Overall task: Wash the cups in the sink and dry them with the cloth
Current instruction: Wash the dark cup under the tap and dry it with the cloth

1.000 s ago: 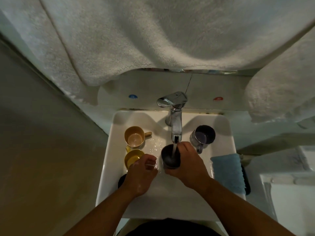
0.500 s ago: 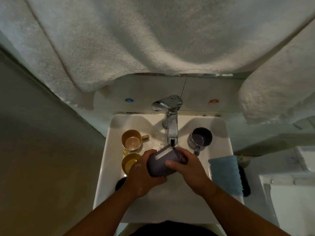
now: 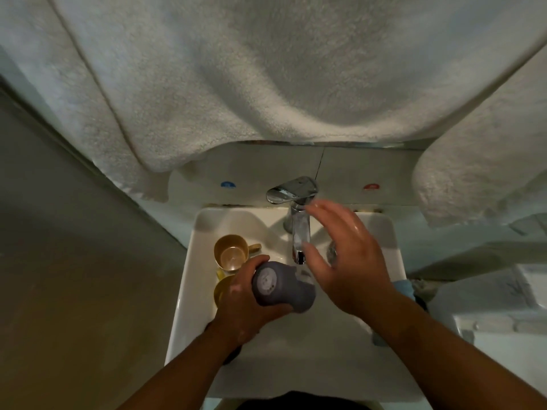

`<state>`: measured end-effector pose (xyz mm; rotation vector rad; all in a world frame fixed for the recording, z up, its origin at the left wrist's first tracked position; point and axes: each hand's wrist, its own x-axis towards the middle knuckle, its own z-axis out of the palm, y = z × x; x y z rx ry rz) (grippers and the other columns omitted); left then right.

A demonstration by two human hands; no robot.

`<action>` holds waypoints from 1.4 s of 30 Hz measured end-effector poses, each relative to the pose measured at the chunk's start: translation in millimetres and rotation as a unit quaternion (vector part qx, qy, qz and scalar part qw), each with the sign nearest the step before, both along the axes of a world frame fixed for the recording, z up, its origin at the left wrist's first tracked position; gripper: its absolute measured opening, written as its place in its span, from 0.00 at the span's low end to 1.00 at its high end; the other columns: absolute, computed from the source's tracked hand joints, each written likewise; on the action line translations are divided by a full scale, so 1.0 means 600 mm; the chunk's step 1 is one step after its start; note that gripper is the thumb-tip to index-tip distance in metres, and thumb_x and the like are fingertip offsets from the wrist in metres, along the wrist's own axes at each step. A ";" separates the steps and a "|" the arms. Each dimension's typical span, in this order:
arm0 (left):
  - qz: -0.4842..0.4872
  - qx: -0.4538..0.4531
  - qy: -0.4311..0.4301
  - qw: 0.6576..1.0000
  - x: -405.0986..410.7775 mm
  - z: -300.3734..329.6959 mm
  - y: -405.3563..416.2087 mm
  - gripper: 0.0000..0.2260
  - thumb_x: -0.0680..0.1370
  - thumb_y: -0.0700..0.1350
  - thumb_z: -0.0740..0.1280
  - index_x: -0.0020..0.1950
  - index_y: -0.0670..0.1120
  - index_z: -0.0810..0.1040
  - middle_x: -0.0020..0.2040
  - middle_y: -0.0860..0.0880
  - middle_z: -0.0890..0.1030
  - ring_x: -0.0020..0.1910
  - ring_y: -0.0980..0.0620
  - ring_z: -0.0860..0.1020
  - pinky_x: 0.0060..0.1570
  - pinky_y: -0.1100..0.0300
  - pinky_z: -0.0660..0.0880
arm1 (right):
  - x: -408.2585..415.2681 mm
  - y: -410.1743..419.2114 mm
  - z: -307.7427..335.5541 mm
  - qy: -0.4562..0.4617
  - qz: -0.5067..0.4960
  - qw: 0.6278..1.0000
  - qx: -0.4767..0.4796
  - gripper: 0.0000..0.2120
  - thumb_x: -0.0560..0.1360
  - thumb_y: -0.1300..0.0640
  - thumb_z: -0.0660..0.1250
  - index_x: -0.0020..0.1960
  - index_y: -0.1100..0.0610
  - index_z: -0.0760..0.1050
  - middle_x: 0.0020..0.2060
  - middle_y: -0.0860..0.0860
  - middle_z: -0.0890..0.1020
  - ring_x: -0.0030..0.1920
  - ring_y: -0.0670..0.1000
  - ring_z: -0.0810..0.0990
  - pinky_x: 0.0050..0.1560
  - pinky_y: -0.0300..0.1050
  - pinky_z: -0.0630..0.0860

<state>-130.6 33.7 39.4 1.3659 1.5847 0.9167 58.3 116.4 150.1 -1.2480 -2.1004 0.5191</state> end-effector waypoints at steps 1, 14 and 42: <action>-0.002 0.003 -0.005 1.000 0.000 -0.001 0.000 0.42 0.61 0.67 0.79 0.70 0.57 0.66 0.63 0.59 0.77 0.62 0.70 0.74 0.55 0.75 0.72 | -0.016 0.013 0.015 -0.023 0.022 0.999 0.009 0.27 0.76 0.52 0.67 0.74 0.54 0.69 0.70 0.48 0.71 0.69 0.44 0.67 0.70 0.34 0.61; -0.035 0.112 0.046 0.992 -0.018 0.010 0.008 0.36 0.65 0.57 0.81 0.69 0.51 0.73 0.62 0.53 0.80 0.63 0.61 0.77 0.61 0.66 0.75 | -0.092 0.003 -0.048 -0.121 0.026 0.992 -0.021 0.38 0.74 0.49 0.68 0.80 0.53 0.57 0.79 0.52 0.59 0.80 0.53 0.53 0.77 0.60 0.60; -0.128 -0.012 0.202 0.971 0.159 0.000 -0.010 0.37 0.65 0.53 0.81 0.70 0.56 0.68 0.63 0.52 0.70 0.58 0.54 0.73 0.56 0.66 0.74 | 0.235 -0.119 -0.159 -0.017 -0.147 0.950 -0.274 0.15 0.77 0.54 0.71 0.62 0.49 0.75 0.54 0.42 0.73 0.48 0.39 0.75 0.55 0.42 0.78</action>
